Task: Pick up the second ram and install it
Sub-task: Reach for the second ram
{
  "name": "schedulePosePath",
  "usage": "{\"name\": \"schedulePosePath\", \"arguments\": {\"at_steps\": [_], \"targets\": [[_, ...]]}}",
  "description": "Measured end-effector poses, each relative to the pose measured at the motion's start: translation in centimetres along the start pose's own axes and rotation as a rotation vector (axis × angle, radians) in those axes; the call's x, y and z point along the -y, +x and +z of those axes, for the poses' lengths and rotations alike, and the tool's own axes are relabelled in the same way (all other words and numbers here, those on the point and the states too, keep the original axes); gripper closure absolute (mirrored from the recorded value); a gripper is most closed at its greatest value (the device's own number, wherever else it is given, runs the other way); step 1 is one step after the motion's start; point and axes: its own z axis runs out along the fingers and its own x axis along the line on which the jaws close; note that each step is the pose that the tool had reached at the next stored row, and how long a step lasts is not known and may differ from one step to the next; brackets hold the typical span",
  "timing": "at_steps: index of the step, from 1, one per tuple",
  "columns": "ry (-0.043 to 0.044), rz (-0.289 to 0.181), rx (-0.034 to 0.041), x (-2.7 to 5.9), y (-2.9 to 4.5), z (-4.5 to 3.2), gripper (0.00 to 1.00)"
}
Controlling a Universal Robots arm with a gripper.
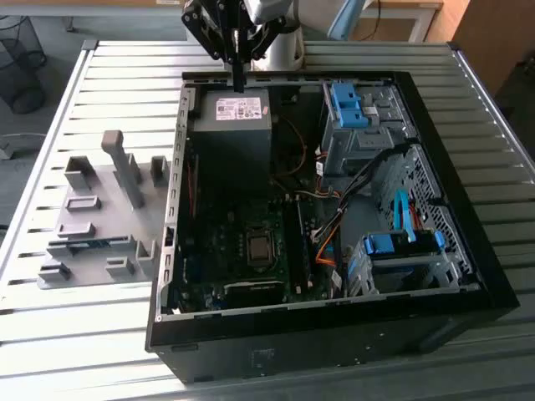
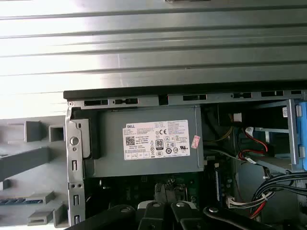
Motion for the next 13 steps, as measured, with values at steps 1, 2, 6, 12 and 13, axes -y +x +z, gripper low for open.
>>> {"name": "schedulePosePath", "arguments": {"at_steps": [1,2,6,12,13], "targets": [[0.0,0.0,0.0,0.0,0.0,0.0,0.89],[0.0,0.0,0.0,0.0,0.0,0.0,0.89],[0.0001,0.0,0.0,0.0,0.07,-0.01,0.89],[0.0,0.0,0.0,0.03,0.48,-0.01,0.89],[0.0001,0.0,0.0,0.04,0.52,-0.01,0.89]]}}
